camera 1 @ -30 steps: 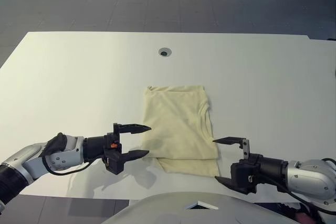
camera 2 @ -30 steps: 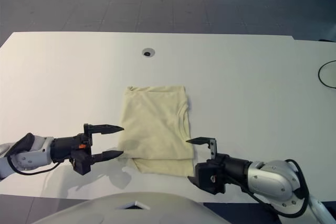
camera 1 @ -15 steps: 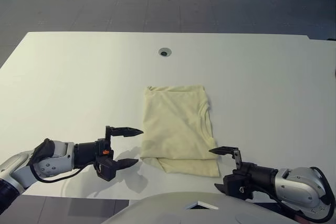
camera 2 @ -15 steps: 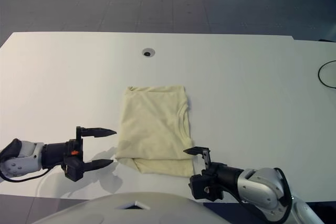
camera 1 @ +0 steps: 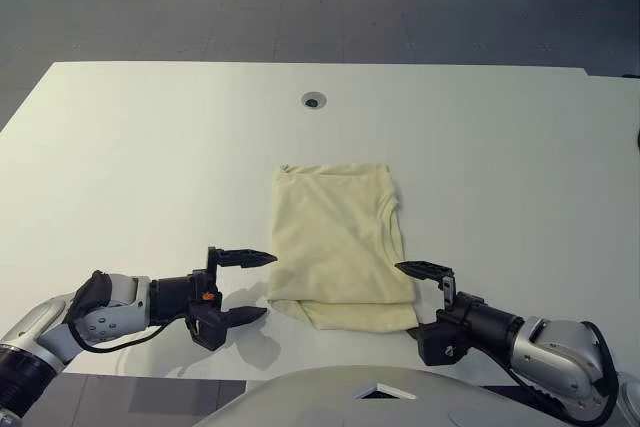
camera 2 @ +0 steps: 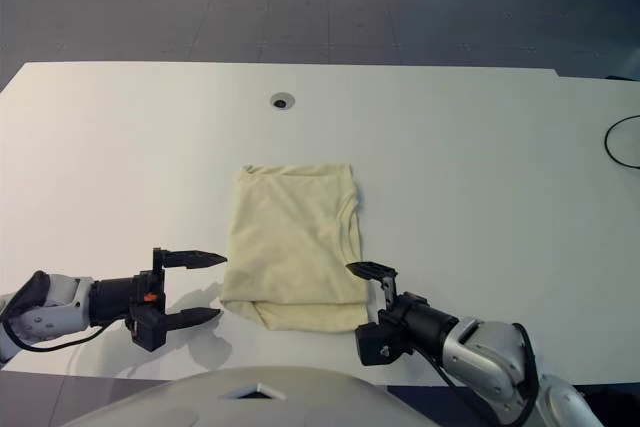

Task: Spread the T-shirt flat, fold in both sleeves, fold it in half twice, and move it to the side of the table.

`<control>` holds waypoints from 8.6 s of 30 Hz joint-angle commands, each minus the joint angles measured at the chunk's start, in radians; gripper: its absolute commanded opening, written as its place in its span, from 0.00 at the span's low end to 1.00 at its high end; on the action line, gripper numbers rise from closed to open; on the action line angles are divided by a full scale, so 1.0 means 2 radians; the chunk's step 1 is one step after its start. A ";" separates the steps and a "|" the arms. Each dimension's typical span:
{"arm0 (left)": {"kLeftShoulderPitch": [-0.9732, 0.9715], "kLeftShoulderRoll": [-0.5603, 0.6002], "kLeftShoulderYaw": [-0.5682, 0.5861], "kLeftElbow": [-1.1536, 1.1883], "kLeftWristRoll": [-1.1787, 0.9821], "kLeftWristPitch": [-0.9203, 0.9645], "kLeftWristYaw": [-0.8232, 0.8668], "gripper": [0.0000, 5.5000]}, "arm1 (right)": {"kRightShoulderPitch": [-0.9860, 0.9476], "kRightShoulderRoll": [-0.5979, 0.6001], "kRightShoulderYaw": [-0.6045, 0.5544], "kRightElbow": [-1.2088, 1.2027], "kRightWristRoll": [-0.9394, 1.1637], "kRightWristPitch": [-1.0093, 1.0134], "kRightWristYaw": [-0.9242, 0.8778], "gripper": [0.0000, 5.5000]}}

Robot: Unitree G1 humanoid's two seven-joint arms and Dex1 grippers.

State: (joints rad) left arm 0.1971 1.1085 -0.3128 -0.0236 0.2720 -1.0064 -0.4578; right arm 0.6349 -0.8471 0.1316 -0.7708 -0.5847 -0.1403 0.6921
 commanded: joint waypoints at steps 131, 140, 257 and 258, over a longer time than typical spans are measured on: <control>-0.076 0.036 0.061 -0.173 -0.442 0.420 -0.426 0.03 | -0.447 -0.138 -0.009 0.136 0.557 0.347 0.339 0.00; -0.244 -0.068 0.009 -0.041 -0.429 0.570 -0.493 0.02 | -0.576 -0.075 0.083 0.266 0.491 0.345 0.367 0.00; -0.233 -0.325 0.209 -0.013 -0.269 0.441 -0.133 0.98 | -0.736 0.204 -0.088 1.019 0.394 0.302 -0.078 0.93; -0.228 -0.324 0.209 -0.018 -0.268 0.442 -0.130 0.98 | -0.737 0.202 -0.100 1.019 0.399 0.305 -0.095 0.96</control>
State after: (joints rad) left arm -0.2732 0.4528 0.1081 -0.0309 -0.2761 -0.1246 -0.7296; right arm -0.9111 -0.4351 -0.0389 1.2017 0.2294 0.4110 0.5970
